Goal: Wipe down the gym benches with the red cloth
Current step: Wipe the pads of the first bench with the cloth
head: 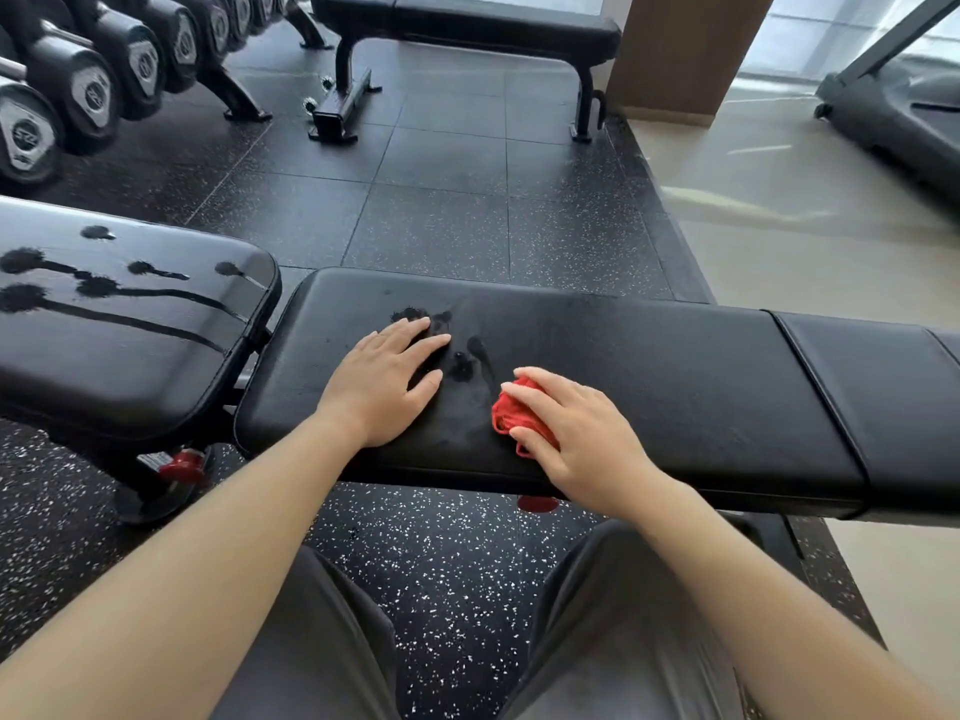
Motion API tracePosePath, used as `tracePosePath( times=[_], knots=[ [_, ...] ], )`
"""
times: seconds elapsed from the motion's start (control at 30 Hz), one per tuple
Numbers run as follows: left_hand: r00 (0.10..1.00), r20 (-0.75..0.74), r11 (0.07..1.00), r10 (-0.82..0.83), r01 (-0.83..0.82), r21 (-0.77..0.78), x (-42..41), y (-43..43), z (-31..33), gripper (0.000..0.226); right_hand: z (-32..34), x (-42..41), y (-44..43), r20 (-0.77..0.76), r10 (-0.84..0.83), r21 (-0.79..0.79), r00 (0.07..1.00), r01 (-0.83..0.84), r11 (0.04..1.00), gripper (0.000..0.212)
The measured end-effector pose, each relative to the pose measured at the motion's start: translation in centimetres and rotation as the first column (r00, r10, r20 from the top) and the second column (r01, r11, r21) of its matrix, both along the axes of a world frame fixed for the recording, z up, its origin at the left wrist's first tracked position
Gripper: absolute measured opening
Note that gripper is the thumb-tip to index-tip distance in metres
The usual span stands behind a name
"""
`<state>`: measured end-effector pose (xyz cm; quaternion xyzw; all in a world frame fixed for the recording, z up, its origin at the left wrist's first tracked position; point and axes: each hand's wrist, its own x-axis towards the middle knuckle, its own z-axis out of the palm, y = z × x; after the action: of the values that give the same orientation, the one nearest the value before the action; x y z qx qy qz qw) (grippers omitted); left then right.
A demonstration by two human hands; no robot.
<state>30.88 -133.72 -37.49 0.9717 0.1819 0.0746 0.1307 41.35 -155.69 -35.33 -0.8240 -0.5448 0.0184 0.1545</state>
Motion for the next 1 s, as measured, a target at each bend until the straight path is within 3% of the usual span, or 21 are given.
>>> tracePosePath(
  times=[0.1,0.17,0.27,0.43,0.6,0.7,0.77,1.0],
  knots=[
    [1.000,-0.002,1.000,0.005,-0.005,0.001,0.1,0.1,-0.1,0.049,0.9,0.6,-1.0,-0.207,0.120,0.109,0.971,-0.099,0.989,0.046],
    [1.000,-0.004,1.000,0.005,-0.005,0.006,0.1,0.1,-0.2,0.049,1.4,1.2,-1.2,-0.305,0.103,0.184,0.947,-0.048,0.982,0.043],
    [1.000,-0.007,1.000,0.003,-0.003,0.008,0.1,0.1,-0.2,0.049,2.3,2.4,-1.1,-0.316,-0.006,0.182,0.949,0.067,0.981,0.040],
    [1.000,-0.010,1.000,0.006,-0.006,0.006,0.1,0.2,-0.2,0.049,3.7,3.9,0.5,-0.362,-0.114,0.230,0.925,0.207,0.951,0.016],
    [1.000,-0.004,1.000,0.005,-0.005,0.006,0.1,0.2,-0.3,0.048,2.7,2.4,1.0,-0.184,-0.146,0.311,0.972,0.199,0.930,0.023],
    [1.000,0.009,1.000,0.006,-0.006,0.001,0.1,0.3,-0.3,0.048,0.7,-0.3,0.6,-0.115,-0.154,0.009,0.981,0.156,0.988,0.064],
    [1.000,0.008,1.000,0.005,-0.005,-0.005,0.1,0.3,-0.3,0.048,-0.7,-0.8,0.5,-0.015,-0.151,-0.096,0.989,0.148,0.984,0.074],
    [1.000,0.004,1.000,0.010,-0.010,-0.014,0.0,0.2,-0.1,0.048,-1.2,-1.0,-1.5,0.079,-0.002,-0.024,0.997,0.004,1.000,0.059]
  ],
)
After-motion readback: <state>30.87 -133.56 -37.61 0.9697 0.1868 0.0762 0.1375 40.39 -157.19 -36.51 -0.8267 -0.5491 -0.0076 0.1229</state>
